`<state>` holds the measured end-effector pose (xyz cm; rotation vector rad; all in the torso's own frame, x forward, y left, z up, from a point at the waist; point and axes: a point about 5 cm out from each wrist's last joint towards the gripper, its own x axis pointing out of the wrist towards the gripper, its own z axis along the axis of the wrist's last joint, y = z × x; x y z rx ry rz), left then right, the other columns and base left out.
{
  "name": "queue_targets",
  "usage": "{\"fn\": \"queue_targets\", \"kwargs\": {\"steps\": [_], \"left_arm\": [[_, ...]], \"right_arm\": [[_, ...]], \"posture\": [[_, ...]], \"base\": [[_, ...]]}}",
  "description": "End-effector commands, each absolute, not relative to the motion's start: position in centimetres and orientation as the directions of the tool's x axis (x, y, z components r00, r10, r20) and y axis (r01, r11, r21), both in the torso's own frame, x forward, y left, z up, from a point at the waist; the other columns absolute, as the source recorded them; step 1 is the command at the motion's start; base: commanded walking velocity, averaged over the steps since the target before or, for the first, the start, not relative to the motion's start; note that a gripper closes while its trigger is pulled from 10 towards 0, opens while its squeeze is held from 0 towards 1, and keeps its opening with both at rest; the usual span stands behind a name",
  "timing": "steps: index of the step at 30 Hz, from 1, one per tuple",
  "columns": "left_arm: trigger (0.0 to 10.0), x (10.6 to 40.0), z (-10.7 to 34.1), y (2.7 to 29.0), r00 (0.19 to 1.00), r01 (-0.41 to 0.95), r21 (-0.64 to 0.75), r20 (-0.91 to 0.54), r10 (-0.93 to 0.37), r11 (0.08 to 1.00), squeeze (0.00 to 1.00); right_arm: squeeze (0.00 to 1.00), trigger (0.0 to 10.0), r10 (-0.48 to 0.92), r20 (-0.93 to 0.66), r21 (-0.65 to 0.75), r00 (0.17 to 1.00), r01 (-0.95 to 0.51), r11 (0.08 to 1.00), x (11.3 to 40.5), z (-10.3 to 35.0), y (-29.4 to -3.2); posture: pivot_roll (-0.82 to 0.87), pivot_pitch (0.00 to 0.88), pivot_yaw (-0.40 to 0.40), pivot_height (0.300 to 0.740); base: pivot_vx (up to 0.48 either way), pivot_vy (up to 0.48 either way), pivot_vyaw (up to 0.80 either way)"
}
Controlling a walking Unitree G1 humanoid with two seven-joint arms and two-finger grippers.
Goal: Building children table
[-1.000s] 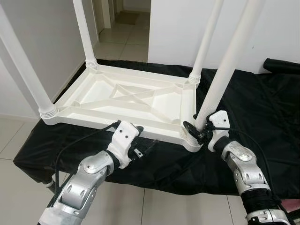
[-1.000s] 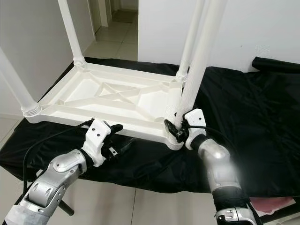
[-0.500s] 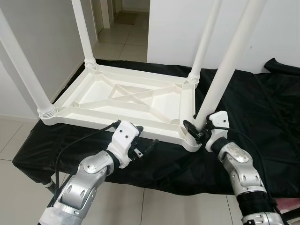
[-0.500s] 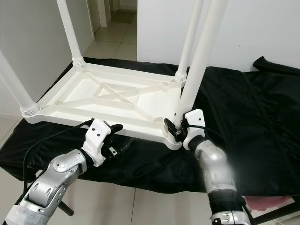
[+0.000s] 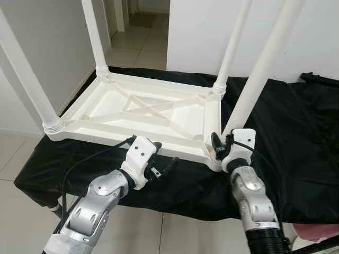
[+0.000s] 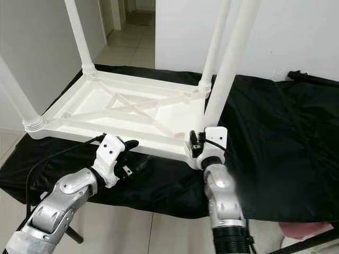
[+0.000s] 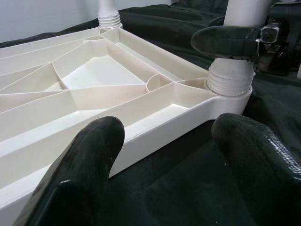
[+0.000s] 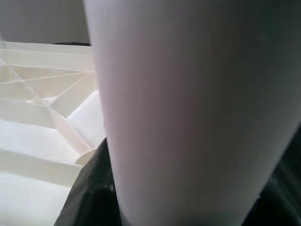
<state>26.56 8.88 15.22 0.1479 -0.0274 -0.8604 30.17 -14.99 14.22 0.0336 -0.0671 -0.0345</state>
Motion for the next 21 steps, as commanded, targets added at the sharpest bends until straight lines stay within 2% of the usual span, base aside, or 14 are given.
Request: {"fn": "queue_targets", "kwargs": {"steps": [1, 4, 11, 13, 15, 16, 17, 21], "left_arm": [[10.0, 26.7, 14.9, 9.0, 0.648, 0.758, 0.145, -0.06, -0.759, 0.636, 0.0], [10.0, 26.6, 14.9, 8.9, 0.645, 0.761, 0.146, -0.061, -0.762, 0.632, 0.0], [10.0, 26.6, 14.8, 8.8, 0.641, 0.764, 0.145, -0.061, -0.765, 0.629, 0.0], [10.0, 26.5, 14.8, 8.8, 0.641, 0.764, 0.146, -0.061, -0.765, 0.628, 0.0], [10.0, 26.5, 14.9, 8.8, 0.643, 0.762, 0.148, -0.059, -0.764, 0.63, 0.0], [10.0, 26.5, 14.9, 8.8, 0.643, 0.762, 0.148, -0.059, -0.764, 0.63, 0.0], [10.0, 26.5, 14.9, 8.8, 0.644, 0.761, 0.148, -0.058, -0.763, 0.631, 0.0], [10.0, 26.4, 14.8, 8.9, 0.647, 0.759, 0.146, -0.058, -0.76, 0.635, 0.0]], "right_arm": [[0.0, 10.0, -0.137, -0.031, 0.06, 0.99, 0.138, 0.989, 29.6, 12.6, -14.9], [0.0, 10.0, -0.208, -0.048, 0.053, 0.977, 0.21, 0.976, 29.3, 12.4, -14.5], [0.0, 10.0, -0.218, -0.054, 0.035, 0.974, 0.22, 0.975, 29.3, 12.5, -13.9], [0.0, 10.0, -0.203, -0.049, 0.043, 0.978, 0.205, 0.978, 29.3, 12.5, -13.9], [0.0, 10.0, -0.07, -0.015, 0.12, 0.997, 0.071, 0.99, 29.1, 12.9, -13.5], [0.0, 10.0, -0.07, -0.015, 0.12, 0.997, 0.071, 0.99, 29.1, 12.9, -13.5], [1.0, 10.0, -0.055, -0.005, 0.134, 0.998, 0.056, 0.989, 29.0, 12.9, -13.6], [1.0, 10.0, -0.064, -0.002, 0.112, 0.998, 0.064, 0.992, 28.8, 12.9, -14.0]], "posture": [[0.06, 0.014, 0.011, 0.74], [0.07, 0.008, 0.009, 0.74], [0.07, 0.001, 0.003, 0.74], [0.07, 0.0, -0.001, 0.74], [0.08, 0.0, -0.005, 0.74], [0.08, 0.0, -0.005, 0.74], [0.08, 0.0, -0.005, 0.74], [0.08, 0.0, -0.006, 0.74]], "base": [[0.0, 0.0, 0.0], [0.0, 0.0, 0.0], [0.0, 0.0, 0.0], [0.0, 0.0, 0.0], [0.0, 0.0, 0.0], [0.0, 0.0, 0.0], [0.0, 0.0, 0.0], [0.0, 0.0, 0.0]]}}
